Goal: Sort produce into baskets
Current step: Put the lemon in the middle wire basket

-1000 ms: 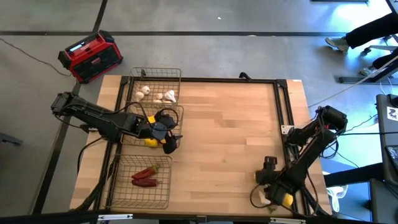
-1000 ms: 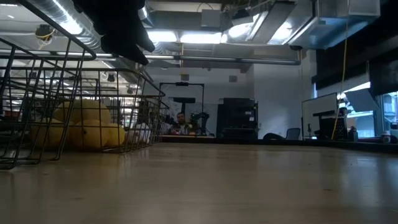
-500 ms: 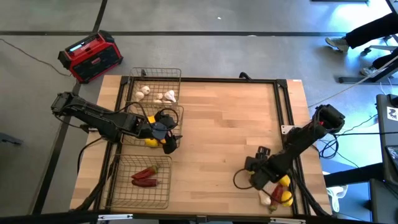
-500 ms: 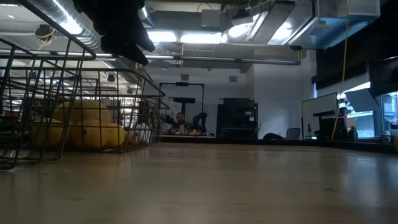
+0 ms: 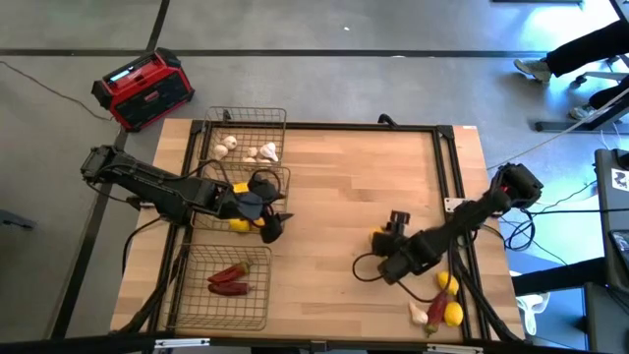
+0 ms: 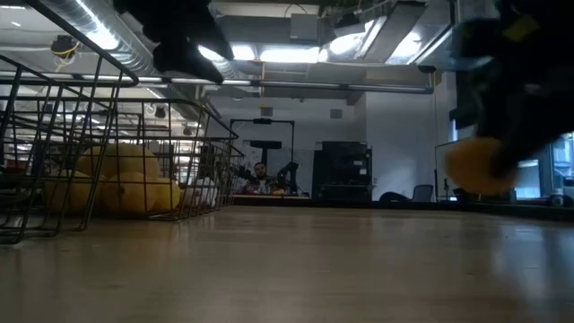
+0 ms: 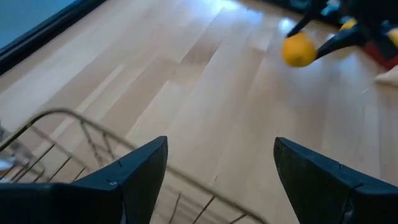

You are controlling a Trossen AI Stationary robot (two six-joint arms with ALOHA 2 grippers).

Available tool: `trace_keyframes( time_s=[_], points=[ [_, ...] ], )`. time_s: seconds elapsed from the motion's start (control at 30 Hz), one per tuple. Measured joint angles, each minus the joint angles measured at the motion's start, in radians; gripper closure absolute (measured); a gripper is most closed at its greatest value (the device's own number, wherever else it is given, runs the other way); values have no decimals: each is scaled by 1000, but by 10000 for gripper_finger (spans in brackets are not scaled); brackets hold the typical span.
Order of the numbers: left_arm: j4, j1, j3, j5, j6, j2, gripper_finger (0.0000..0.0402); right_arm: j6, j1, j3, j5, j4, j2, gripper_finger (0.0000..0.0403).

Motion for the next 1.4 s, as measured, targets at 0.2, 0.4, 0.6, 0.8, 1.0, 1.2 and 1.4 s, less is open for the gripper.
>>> trace_keyframes(
  time_s=[0.2,0.4,0.6,0.8,1.0,1.2,1.4],
  points=[
    [129,0,0,-1,1,0,112,-172,-46,60,272,16,0,198],
    [266,0,0,-8,-3,16,112,-286,-101,83,474,81,-1,198],
    [408,0,0,-8,-26,95,112,-442,-155,83,523,260,-1,197],
    [517,11,0,-8,-36,178,112,-625,-186,83,442,476,-1,197],
    [587,27,0,-8,-62,240,112,-743,-183,83,410,618,-2,197],
    [678,26,0,-7,-61,288,112,-758,-192,83,393,624,-2,197],
    [714,27,0,-7,-61,335,112,-761,-198,83,374,638,-2,197]
  ],
)
